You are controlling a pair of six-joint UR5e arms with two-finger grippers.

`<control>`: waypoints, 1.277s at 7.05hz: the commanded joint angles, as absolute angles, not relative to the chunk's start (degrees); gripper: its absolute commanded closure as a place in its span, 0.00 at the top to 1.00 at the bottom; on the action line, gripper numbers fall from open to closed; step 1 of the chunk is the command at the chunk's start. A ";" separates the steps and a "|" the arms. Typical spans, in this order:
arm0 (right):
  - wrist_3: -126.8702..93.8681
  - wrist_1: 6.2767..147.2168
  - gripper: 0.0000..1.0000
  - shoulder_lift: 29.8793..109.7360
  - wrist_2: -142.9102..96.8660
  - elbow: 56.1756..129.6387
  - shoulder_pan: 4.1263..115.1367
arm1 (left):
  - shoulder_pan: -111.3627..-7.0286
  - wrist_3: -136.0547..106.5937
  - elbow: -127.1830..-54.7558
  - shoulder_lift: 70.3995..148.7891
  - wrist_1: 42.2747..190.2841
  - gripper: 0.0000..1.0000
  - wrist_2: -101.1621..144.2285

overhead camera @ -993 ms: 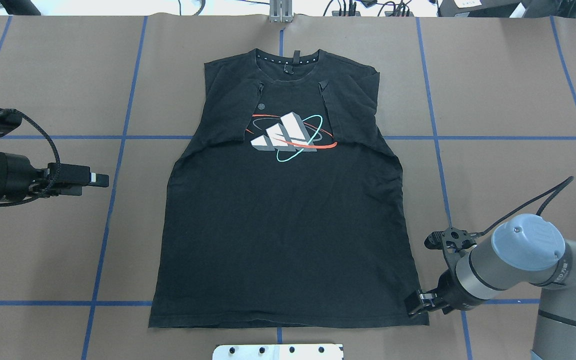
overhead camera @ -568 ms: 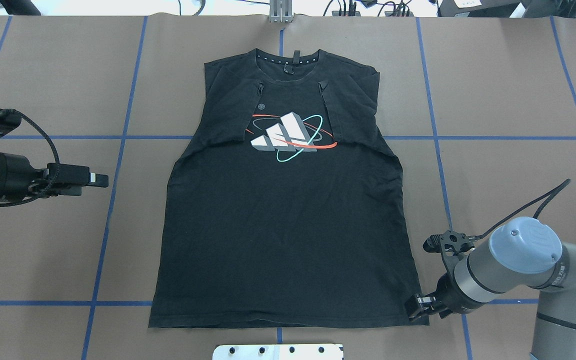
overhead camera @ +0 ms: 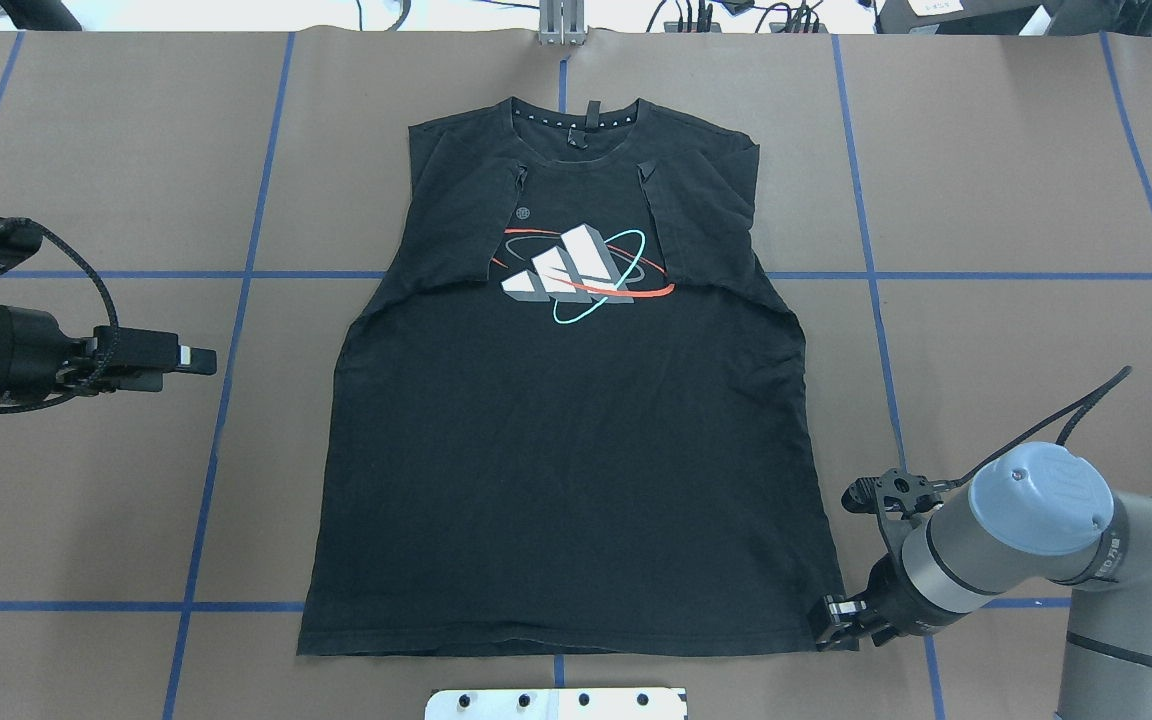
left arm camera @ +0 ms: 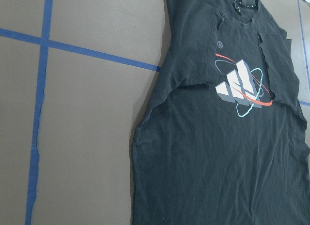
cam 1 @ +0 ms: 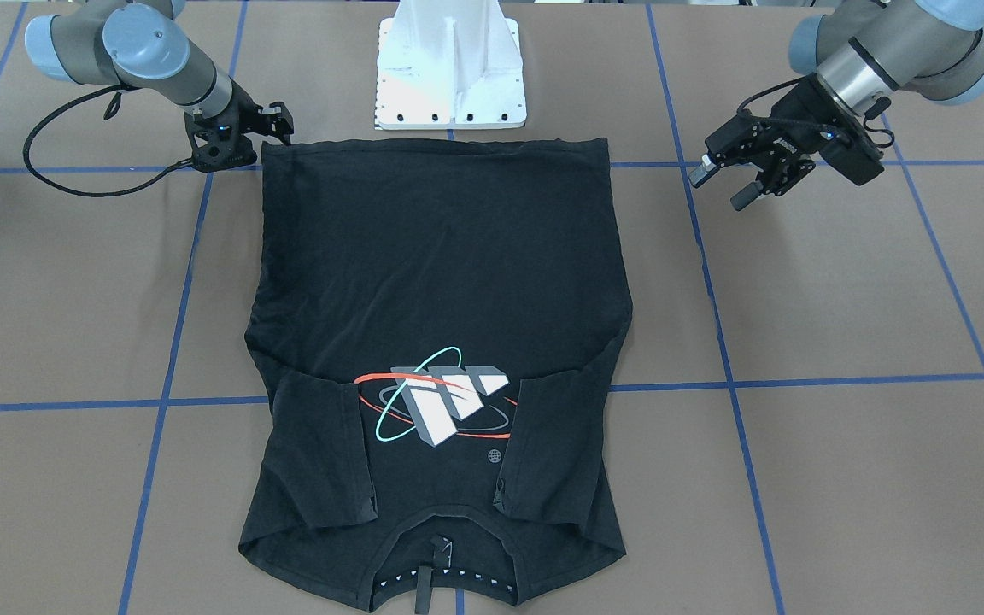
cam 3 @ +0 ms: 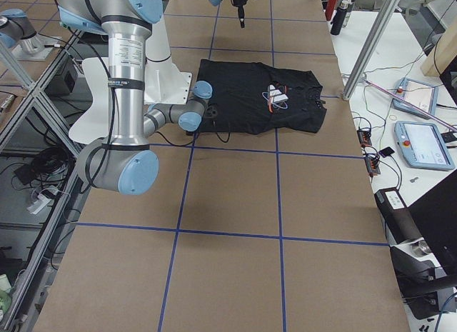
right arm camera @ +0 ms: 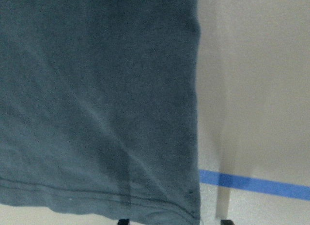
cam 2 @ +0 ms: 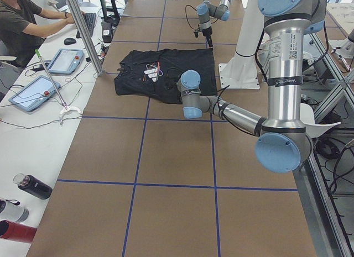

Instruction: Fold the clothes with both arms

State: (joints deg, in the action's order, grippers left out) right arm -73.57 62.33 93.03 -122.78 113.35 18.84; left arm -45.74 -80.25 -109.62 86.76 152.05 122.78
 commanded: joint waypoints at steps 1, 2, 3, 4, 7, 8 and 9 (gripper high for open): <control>-73.74 62.40 0.57 92.99 -122.87 113.29 18.90 | -45.79 -80.24 -109.60 86.66 152.05 1.00 122.78; -73.74 62.40 0.48 93.08 -122.96 113.29 18.90 | -45.70 -80.24 -109.60 86.66 152.05 1.00 122.78; -73.65 62.40 0.35 93.08 -122.96 113.29 18.90 | -45.79 -80.24 -109.60 86.66 152.05 1.00 122.78; -73.65 62.40 0.30 93.08 -122.96 113.38 18.98 | -45.70 -80.24 -109.60 86.66 151.96 1.00 122.78; -73.65 62.40 0.29 93.43 -123.13 113.38 19.16 | -45.70 -80.24 -109.51 86.57 151.96 1.00 122.78; -73.65 62.40 0.30 93.60 -123.22 113.38 19.25 | -45.70 -80.24 -109.51 86.57 152.05 1.00 122.70; -73.65 62.40 0.30 93.60 -123.22 113.38 19.25 | -45.70 -80.24 -109.51 86.57 151.96 1.00 122.70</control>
